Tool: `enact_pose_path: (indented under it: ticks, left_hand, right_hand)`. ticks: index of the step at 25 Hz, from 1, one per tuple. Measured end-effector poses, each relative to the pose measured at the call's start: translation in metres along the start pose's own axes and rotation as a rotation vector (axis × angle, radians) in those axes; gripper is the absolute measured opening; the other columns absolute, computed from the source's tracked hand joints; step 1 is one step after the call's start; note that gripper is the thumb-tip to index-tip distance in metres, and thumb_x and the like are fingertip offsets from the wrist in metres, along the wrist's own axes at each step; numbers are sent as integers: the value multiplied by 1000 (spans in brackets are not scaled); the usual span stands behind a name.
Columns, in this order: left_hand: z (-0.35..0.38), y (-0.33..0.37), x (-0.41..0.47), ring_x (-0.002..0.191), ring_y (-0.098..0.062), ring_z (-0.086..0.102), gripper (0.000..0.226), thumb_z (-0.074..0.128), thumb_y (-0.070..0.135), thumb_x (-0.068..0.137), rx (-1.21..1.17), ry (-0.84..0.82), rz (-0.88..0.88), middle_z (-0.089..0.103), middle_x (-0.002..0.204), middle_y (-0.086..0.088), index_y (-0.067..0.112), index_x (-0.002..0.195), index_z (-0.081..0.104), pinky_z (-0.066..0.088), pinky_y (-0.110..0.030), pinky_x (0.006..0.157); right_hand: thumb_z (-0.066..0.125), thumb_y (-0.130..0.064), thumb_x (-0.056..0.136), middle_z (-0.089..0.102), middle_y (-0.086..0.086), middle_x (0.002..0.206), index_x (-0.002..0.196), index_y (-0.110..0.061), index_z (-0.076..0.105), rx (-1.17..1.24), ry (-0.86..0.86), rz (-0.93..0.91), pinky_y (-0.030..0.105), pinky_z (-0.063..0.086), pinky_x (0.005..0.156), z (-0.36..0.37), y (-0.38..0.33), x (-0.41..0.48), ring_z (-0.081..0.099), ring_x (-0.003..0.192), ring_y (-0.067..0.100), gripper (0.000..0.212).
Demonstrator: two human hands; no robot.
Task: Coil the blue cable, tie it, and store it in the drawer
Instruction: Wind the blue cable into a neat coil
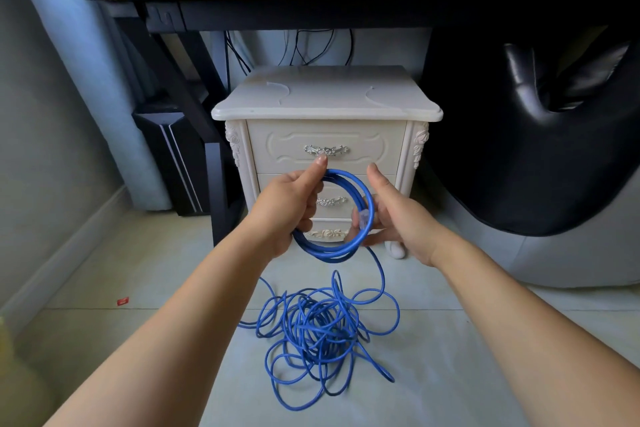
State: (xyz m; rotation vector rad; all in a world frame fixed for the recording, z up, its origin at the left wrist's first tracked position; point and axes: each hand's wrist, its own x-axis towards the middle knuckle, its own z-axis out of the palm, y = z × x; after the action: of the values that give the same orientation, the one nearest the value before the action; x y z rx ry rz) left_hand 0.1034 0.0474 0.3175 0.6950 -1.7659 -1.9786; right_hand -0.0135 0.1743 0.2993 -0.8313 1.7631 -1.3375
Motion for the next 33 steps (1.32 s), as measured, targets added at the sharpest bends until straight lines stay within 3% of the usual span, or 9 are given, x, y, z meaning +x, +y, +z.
enact_pose_path:
  ticks: [5, 8, 11, 13, 17, 22, 26, 29, 33]
  left_hand:
    - [-8, 1, 1, 42, -9, 18, 42, 54, 46, 96, -51, 120, 4, 24, 50, 8, 18, 67, 42, 17, -20, 39]
    - [-7, 0, 1, 42, -10, 18, 43, 54, 47, 96, -78, 178, 26, 24, 48, 9, 18, 66, 42, 19, -21, 40]
    - [-5, -3, -1, 41, -10, 19, 48, 52, 48, 97, -125, 226, 45, 25, 46, 9, 20, 60, 37, 20, -22, 40]
    - [-5, -4, -1, 42, -10, 17, 50, 50, 47, 98, -175, 230, 64, 21, 48, 9, 22, 58, 33, 18, -21, 40]
    - [-1, -10, -4, 46, -12, 16, 43, 47, 49, 99, -262, 107, 21, 16, 56, 5, 22, 67, 35, 24, -22, 43]
    - [-11, -5, -10, 42, -16, 36, 36, 42, 39, 99, -198, -162, -117, 42, 56, -3, 10, 81, 54, 45, -33, 60]
    - [-20, 12, -14, 42, -21, 46, 39, 43, 39, 99, 182, -206, -130, 59, 60, -8, 7, 85, 59, 50, -31, 55]
    - [-14, 8, -13, 43, -17, 41, 53, 48, 57, 93, 507, -235, -61, 51, 53, -1, 7, 84, 61, 42, -28, 47]
    - [-12, -2, -11, 47, -13, 21, 41, 51, 50, 95, 442, -281, 0, 26, 50, 8, 19, 71, 61, 26, -25, 47]
  right_hand:
    - [56, -76, 67, 58, 9, 74, 85, -14, 73, 8, 16, -118, 34, 57, 67, 1, -2, -2, 56, 54, 16, 67]
    - [80, -44, 70, 60, 1, 89, 93, -19, 66, 105, -109, -67, 25, 44, 59, 4, 2, -3, 52, 63, 12, 36]
    - [70, -13, 86, 65, 3, 82, 85, -19, 56, 222, -138, -51, 31, 46, 71, 17, 7, -1, 61, 91, 27, 16]
    - [59, -3, 93, 63, 4, 77, 86, -15, 54, 287, -47, -75, 34, 50, 79, 21, 3, -1, 67, 84, 27, 14]
    - [52, -16, 98, 65, 0, 67, 92, -17, 56, 88, 200, -127, 26, 44, 59, 22, -4, -3, 58, 64, 16, 8]
    - [41, -15, 99, 53, -13, 80, 105, -18, 51, -475, 349, -228, 20, 38, 52, 19, -7, -2, 48, 61, 10, 13]
    - [37, -18, 99, 63, 12, 103, 113, -20, 43, -870, 165, -241, 38, 45, 66, 21, -15, -6, 56, 80, 34, 16]
    - [34, -16, 99, 56, 9, 91, 118, -18, 35, -1053, 67, -233, 37, 40, 59, 27, -19, -10, 49, 72, 29, 20]
    - [41, -15, 96, 54, 4, 86, 152, -33, 14, -963, 94, -262, 35, 37, 57, 25, -16, -9, 49, 63, 19, 65]
